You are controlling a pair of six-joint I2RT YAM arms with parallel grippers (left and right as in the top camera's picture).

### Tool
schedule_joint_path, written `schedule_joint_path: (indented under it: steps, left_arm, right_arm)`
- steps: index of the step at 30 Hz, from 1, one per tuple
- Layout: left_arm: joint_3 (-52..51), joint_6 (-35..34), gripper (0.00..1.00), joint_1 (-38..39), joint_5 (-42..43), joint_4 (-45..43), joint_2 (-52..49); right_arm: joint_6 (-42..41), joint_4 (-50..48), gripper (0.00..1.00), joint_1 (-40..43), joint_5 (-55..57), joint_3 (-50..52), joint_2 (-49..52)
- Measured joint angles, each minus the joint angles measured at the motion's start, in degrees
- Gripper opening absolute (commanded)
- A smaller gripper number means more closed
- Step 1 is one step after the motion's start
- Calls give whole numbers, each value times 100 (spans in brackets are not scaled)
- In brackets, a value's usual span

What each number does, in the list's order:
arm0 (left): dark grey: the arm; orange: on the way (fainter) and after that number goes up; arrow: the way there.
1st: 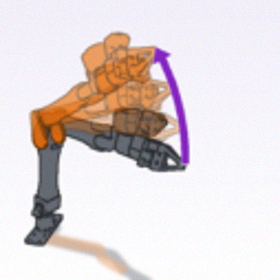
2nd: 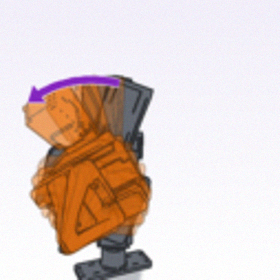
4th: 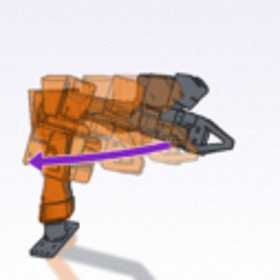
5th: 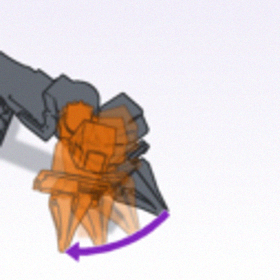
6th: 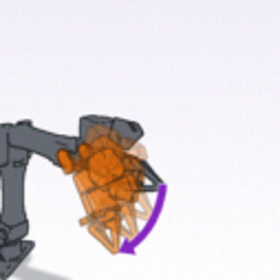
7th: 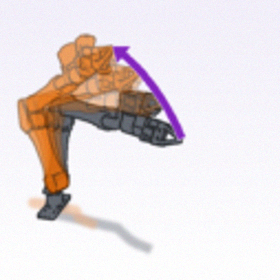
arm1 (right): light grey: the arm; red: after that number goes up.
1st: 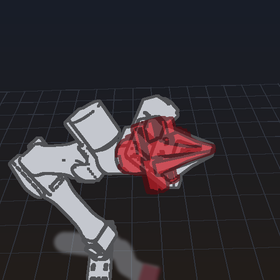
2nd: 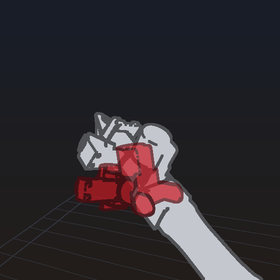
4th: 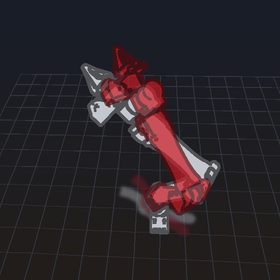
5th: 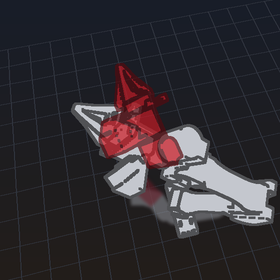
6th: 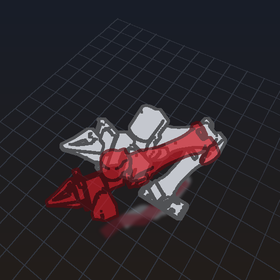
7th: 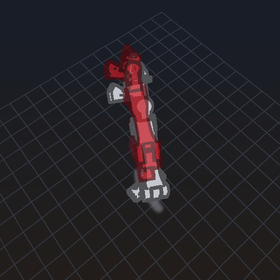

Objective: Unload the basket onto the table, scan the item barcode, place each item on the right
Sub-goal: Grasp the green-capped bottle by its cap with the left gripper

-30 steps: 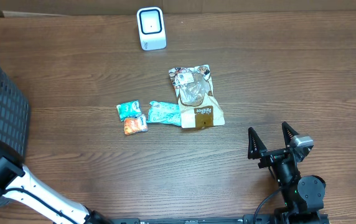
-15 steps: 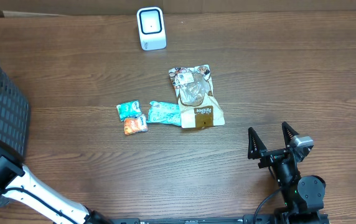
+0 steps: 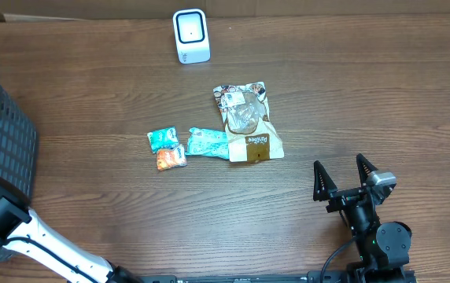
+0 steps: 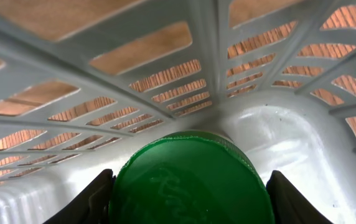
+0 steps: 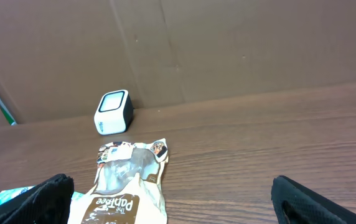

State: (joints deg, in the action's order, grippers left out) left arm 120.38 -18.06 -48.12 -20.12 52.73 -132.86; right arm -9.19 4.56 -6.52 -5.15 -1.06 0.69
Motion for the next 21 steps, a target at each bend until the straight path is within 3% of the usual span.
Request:
schedule_joint_path:
  steps: [10, 21]
  left_arm:
    - [-9, -50, 28, 0, 726, 170, 466]
    - [-2, -111, 30, 2, 1572, 258, 3152]
  right_arm:
    - [-2, 0, 100, 0, 0, 0, 0]
    - [2, 4, 100, 0, 0, 0, 0]
